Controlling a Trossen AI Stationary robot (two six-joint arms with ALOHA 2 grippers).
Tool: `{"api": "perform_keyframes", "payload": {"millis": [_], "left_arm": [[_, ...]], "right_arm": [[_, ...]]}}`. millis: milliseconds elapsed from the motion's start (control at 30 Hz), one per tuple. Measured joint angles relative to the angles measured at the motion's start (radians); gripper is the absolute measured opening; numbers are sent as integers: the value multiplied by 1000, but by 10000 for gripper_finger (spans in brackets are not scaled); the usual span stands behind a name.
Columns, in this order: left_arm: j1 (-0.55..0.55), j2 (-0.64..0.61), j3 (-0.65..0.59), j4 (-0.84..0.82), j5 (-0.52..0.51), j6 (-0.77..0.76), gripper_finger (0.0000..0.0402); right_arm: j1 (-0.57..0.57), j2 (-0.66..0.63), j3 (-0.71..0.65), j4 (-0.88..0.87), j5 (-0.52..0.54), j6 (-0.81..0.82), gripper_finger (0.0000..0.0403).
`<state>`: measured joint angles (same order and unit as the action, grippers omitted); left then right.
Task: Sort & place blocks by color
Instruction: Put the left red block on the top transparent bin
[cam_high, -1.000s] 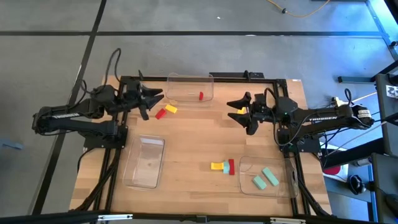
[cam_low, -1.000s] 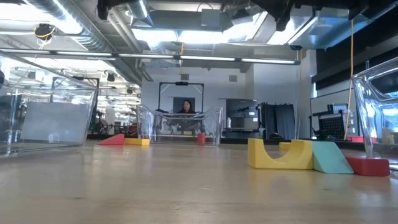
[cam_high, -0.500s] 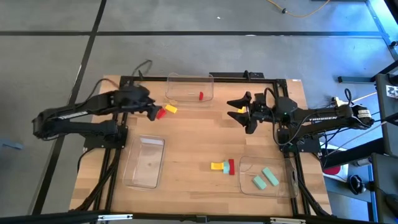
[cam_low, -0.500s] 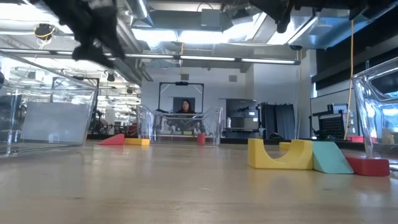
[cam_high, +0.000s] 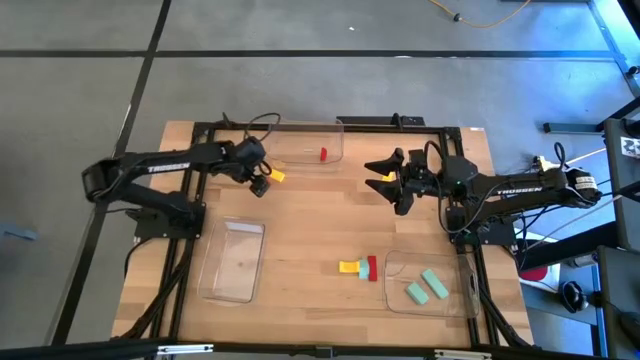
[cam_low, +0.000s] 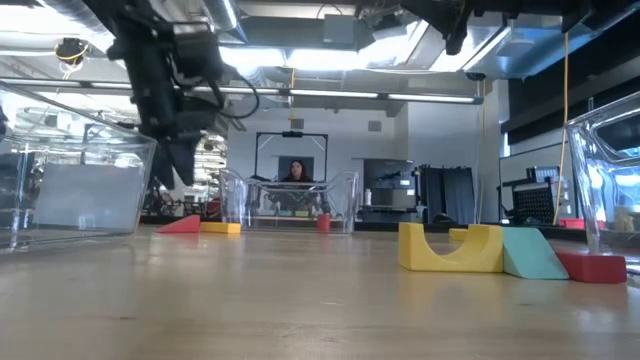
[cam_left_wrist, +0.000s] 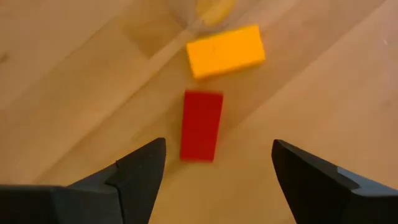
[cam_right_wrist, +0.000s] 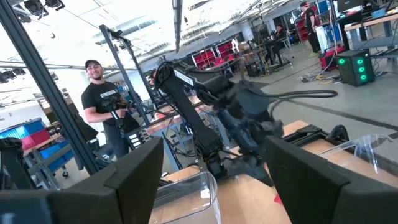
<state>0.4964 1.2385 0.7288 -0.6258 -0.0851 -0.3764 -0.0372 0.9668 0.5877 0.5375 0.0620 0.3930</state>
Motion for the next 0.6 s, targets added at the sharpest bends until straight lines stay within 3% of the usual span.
{"api": "perform_keyframes", "payload": {"millis": [600], "left_arm": [[102, 259, 0, 184, 68, 176, 283]], "right_arm": [[0, 0, 0, -46, 0, 25, 279]]}}
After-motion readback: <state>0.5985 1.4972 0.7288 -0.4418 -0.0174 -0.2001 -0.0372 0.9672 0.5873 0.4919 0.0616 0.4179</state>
